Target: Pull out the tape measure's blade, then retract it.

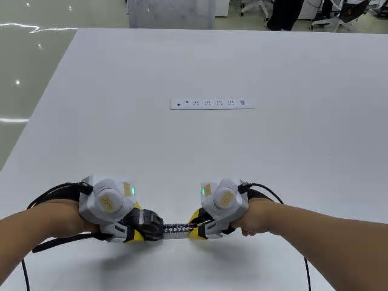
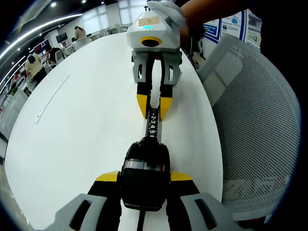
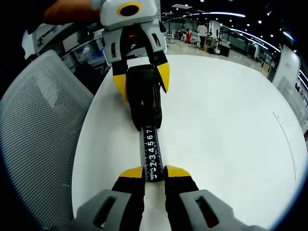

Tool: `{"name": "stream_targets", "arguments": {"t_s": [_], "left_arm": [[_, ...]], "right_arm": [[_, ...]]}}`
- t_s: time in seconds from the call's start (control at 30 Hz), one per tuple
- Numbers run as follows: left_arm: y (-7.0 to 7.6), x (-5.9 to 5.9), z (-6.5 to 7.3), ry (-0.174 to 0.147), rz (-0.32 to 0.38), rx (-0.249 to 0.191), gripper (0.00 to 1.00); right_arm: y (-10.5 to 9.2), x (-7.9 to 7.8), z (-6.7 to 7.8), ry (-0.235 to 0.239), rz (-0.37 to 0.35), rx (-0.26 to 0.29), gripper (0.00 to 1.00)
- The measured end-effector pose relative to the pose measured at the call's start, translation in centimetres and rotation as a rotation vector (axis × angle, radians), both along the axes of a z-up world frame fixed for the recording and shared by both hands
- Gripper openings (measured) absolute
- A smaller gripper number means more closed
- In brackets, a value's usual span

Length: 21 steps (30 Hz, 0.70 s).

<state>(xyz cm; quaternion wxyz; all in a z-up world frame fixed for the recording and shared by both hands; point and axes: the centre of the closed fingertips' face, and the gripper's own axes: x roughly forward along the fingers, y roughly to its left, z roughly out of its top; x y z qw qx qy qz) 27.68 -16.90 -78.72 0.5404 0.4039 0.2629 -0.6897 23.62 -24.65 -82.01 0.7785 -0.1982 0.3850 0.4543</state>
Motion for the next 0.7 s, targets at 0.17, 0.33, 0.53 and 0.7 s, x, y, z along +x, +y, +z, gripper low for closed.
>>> {"name": "stream_targets", "arguments": {"t_s": [0.17, 0.33, 0.53, 0.7], "left_arm": [[0.0, 0.0, 0.0, 0.000, -0.004, 0.001, 0.32], [-0.1, 0.0, 0.0, -0.001, -0.001, 0.002, 0.32], [-0.1, 0.0, -0.1, -0.003, 0.000, 0.003, 0.32], [0.0, 0.0, -0.1, -0.006, -0.002, 0.007, 0.32]], "right_arm": [[-0.3, 0.0, 0.0, 0.001, -0.003, -0.002, 0.13], [-0.6, -0.2, 0.0, -0.001, -0.006, -0.003, 0.13], [-0.9, -0.2, -0.1, -0.003, -0.005, -0.006, 0.14], [-1.2, -0.4, -0.1, -0.008, -0.001, -0.013, 0.14]]}}
